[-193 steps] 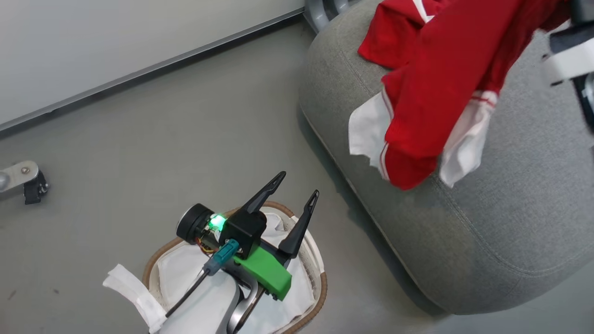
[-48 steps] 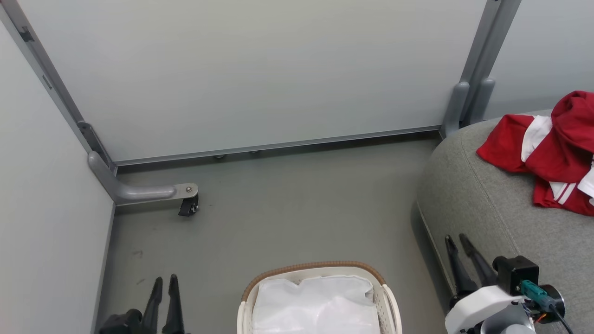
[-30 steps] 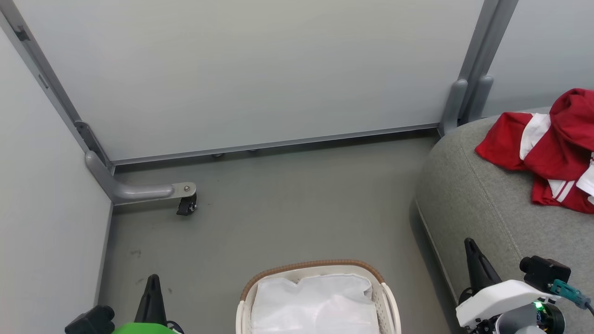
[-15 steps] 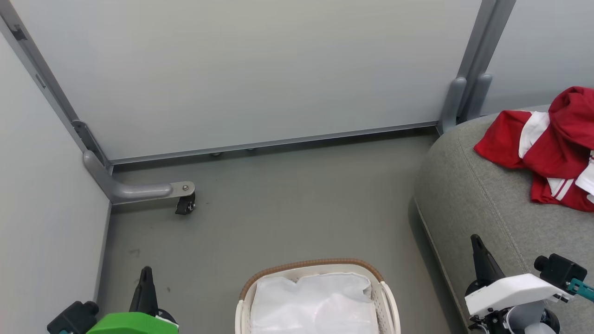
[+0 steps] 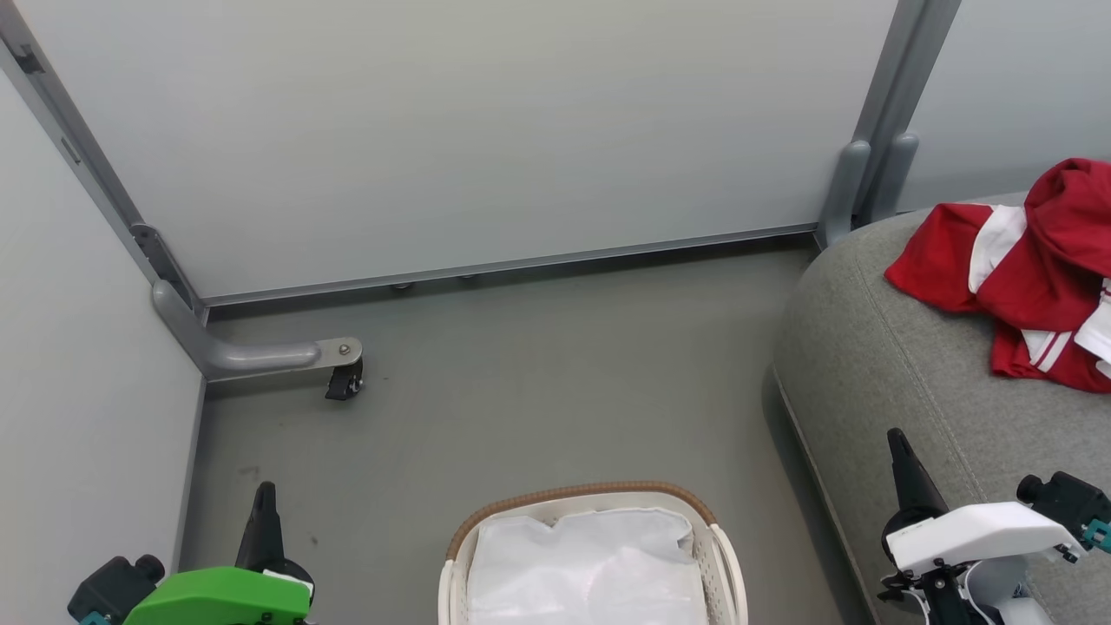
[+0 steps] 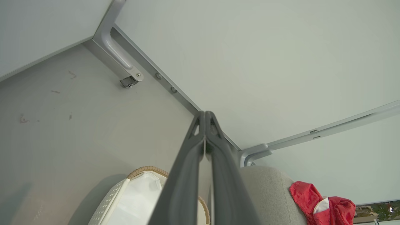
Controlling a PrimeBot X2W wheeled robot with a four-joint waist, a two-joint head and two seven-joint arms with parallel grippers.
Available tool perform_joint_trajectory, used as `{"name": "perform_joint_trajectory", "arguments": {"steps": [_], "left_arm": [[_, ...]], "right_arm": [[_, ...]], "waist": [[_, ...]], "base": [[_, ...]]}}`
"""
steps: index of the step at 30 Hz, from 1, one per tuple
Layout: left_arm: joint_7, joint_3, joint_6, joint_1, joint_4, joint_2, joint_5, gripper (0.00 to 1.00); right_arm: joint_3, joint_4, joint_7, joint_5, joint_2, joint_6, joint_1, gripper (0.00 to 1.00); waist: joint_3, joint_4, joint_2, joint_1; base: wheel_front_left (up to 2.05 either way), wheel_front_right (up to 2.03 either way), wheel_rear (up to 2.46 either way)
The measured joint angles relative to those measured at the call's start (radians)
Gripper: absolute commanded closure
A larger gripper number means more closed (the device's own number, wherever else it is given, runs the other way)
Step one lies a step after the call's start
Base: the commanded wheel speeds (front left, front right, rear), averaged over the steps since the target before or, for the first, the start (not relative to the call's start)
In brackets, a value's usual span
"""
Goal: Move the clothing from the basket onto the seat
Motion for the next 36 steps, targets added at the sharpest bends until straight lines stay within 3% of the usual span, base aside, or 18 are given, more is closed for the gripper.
{"name": "perform_joint_trajectory", "arguments": {"steps": [36], "left_arm": [[0.096,0.056,-0.026,-0.057,-0.022,0.0,-0.33,1.0]], "right_arm": [[-0.032,-0.035,0.096,0.372,-0.003,0.0,-0.02,1.0]], "waist": [[0.011,-0.01,0.0,0.0]], "base": [[0.0,0.0,0.0]]}}
